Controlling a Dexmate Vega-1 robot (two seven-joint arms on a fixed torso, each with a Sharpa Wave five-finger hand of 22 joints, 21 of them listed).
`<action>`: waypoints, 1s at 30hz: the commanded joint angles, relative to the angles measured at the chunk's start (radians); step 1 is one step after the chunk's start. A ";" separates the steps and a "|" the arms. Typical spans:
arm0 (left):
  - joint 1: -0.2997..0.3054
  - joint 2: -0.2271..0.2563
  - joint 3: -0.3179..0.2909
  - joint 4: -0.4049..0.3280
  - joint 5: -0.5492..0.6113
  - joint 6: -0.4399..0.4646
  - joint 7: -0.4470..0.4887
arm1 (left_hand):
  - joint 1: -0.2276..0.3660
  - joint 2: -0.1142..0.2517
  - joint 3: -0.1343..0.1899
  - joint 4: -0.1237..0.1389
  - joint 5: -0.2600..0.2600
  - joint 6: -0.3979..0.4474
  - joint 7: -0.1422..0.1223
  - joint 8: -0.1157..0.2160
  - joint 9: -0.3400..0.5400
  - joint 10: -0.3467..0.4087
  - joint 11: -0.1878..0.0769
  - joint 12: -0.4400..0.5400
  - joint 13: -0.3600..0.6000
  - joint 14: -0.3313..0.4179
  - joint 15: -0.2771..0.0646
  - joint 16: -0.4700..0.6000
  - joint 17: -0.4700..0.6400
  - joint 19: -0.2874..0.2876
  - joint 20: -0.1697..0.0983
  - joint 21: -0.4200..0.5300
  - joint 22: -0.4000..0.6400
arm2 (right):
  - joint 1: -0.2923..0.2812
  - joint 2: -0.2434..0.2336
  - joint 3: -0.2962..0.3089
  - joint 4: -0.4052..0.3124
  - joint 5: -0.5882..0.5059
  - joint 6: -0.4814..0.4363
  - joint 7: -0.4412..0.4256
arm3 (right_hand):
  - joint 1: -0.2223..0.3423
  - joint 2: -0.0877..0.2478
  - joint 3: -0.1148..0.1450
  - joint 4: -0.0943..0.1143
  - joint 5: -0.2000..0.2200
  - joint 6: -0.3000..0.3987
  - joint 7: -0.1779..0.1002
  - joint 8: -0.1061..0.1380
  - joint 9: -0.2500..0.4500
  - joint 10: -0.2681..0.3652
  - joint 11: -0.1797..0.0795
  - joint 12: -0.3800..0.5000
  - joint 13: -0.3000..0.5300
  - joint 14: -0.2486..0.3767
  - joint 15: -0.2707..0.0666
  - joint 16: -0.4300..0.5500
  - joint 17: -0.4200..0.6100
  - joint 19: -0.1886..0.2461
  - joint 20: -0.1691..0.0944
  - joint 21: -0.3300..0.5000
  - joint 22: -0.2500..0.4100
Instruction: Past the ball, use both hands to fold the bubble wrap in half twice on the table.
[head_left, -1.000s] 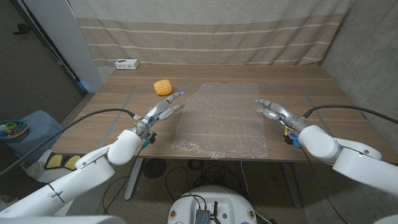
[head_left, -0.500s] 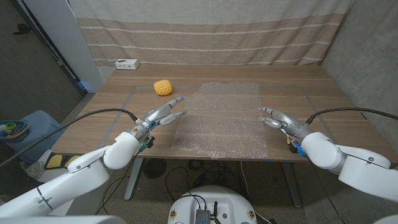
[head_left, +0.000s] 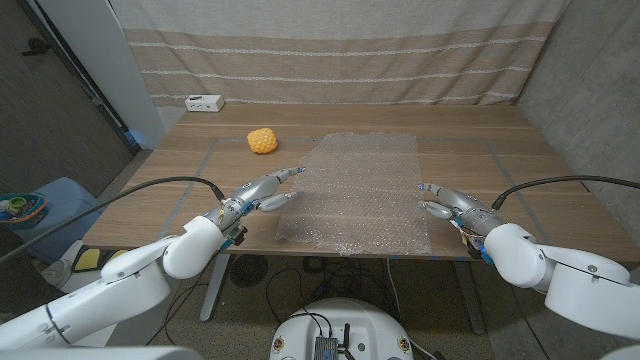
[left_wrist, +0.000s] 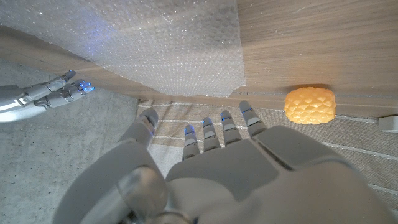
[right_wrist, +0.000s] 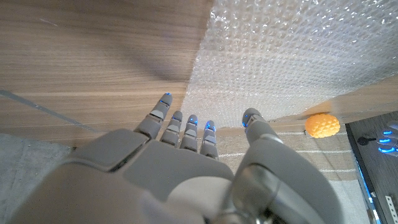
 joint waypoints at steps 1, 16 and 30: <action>0.032 0.044 -0.005 -0.038 0.054 0.043 -0.036 | 0.022 -0.002 -0.001 -0.013 0.001 0.023 0.000 0.012 0.002 0.028 0.004 0.008 0.002 0.005 -0.002 0.003 0.003 0.010 0.006 -0.001 0.002 | 0.094 -0.025 -0.144 -0.069 -0.066 -0.157 0.023 | 0.014 0.001 0.012 0.001 0.003 0.008 -0.002 0.000 0.005 0.013 -0.003 0.004 0.006 0.004 -0.006 0.005 0.001 0.010 -0.005 0.006 0.003; 0.069 0.089 -0.002 -0.074 0.157 0.121 -0.049 | 0.041 -0.006 -0.005 -0.035 0.001 0.058 0.003 0.017 0.002 0.046 0.000 0.009 0.002 0.008 -0.009 0.003 0.003 0.023 0.004 -0.001 0.001 | 0.213 -0.047 -0.355 -0.155 -0.197 -0.313 0.076 | 0.041 -0.019 0.022 -0.016 0.001 0.000 0.001 -0.005 0.005 0.009 -0.004 -0.002 0.006 0.008 -0.018 0.001 -0.004 0.014 0.000 0.005 0.003; 0.057 0.152 0.031 -0.127 0.300 0.220 -0.113 | 0.141 -0.035 -0.007 -0.077 0.000 0.195 -0.004 0.045 0.002 0.143 -0.029 0.025 0.000 0.037 -0.031 0.005 0.002 0.058 -0.010 -0.011 -0.005 | 0.270 -0.038 -0.480 -0.170 -0.283 -0.388 0.108 | 0.103 -0.033 0.041 -0.054 0.001 0.015 0.015 0.001 0.006 0.033 -0.016 0.000 0.006 0.035 -0.038 0.001 -0.011 0.034 -0.004 0.006 0.002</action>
